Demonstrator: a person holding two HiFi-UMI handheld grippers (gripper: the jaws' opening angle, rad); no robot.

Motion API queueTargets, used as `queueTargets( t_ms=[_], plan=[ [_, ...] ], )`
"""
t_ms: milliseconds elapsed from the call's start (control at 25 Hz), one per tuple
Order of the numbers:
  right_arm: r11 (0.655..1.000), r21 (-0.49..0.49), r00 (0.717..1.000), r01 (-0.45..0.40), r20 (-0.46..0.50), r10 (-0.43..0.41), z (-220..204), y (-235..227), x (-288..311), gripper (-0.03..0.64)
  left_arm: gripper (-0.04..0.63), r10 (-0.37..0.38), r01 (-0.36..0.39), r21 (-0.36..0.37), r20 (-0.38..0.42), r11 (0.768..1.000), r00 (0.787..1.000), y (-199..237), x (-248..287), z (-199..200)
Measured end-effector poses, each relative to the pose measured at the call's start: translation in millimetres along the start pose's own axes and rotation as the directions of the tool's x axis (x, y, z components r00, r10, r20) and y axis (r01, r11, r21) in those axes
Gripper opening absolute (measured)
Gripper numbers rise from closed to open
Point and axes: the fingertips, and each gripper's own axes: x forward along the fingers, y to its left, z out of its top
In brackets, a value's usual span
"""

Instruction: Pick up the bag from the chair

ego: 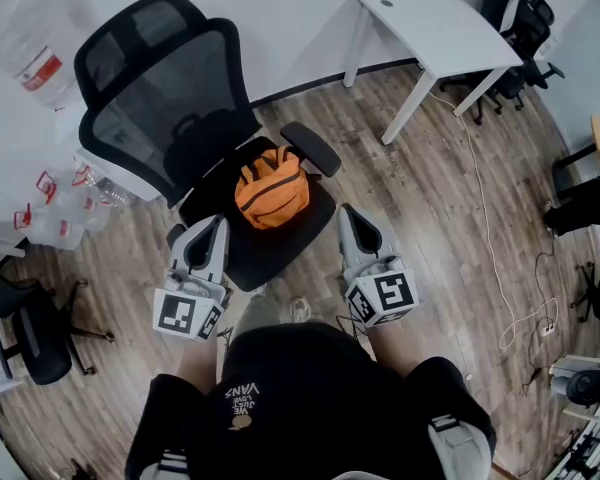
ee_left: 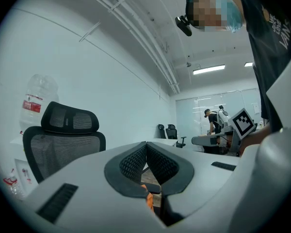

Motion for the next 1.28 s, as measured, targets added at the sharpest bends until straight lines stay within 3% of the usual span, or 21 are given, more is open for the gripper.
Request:
queueTargets(
  t_ms=[600,1280],
  plan=[
    [0.999,0.005,0.999,0.053,0.002,-0.053,-3.0,-14.9,84.8,-0.002,0.006,-0.046,0.046,-0.017,-0.024,0.999,0.999,62.2,50.8,-14.9],
    [0.995,0.01,0.995,0.099,-0.021,-0.098,-31.4,-37.6,151.7,-0.002,0.006,-0.066,0.06,-0.083,-0.074,0.995,0.995,114.7,95.6,-59.2]
  ],
)
